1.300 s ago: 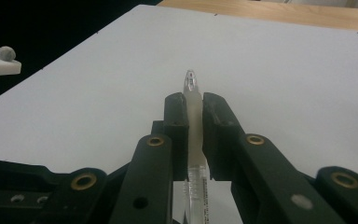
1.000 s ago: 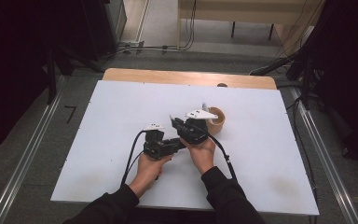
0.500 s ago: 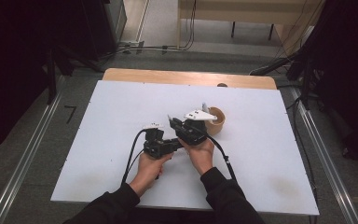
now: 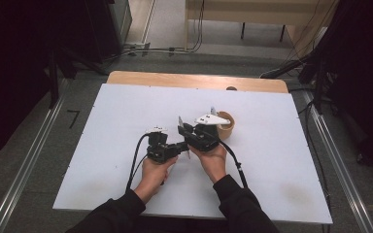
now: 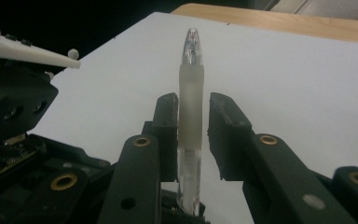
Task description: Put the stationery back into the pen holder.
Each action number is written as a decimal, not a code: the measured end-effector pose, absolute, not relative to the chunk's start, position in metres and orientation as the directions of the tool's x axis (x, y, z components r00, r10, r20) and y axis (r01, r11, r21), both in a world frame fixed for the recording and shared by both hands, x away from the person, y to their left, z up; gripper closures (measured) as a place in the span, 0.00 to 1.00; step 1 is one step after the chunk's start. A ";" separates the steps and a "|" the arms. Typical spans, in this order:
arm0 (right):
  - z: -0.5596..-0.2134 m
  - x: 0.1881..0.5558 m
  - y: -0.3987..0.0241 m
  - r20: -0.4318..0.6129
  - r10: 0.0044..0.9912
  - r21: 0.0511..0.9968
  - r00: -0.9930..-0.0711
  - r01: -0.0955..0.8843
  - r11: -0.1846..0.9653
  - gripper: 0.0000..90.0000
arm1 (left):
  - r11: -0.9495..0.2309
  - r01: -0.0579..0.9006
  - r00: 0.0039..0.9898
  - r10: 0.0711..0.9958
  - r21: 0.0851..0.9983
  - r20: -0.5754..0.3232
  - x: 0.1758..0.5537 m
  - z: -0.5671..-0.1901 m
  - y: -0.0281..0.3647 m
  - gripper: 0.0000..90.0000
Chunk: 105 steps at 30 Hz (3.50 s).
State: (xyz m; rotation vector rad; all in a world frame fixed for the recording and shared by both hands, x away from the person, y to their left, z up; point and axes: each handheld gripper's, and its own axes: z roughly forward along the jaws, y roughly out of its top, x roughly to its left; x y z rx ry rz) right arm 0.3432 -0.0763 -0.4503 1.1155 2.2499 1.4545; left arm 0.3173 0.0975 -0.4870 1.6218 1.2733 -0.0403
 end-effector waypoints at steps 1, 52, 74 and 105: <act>-0.450 0.342 -0.077 0.196 0.706 0.855 -0.681 0.470 0.217 0.76 | 0.094 0.728 0.437 0.699 0.679 -0.566 0.317 -0.486 0.098 0.89; -0.487 0.308 -0.173 0.088 0.783 0.726 -0.615 0.578 0.372 0.41 | -0.049 0.510 0.593 0.743 0.859 -0.310 0.346 -0.439 0.020 0.88; -0.487 0.309 -0.176 0.105 0.781 0.728 -0.615 0.583 0.361 0.41 | -0.096 0.478 0.613 0.749 0.873 -0.253 0.371 -0.428 -0.015 0.88; -0.487 0.309 -0.177 0.112 0.780 0.729 -0.615 0.584 0.357 0.41 | -0.179 0.417 0.625 0.768 0.891 -0.138 0.376 -0.436 -0.033 0.76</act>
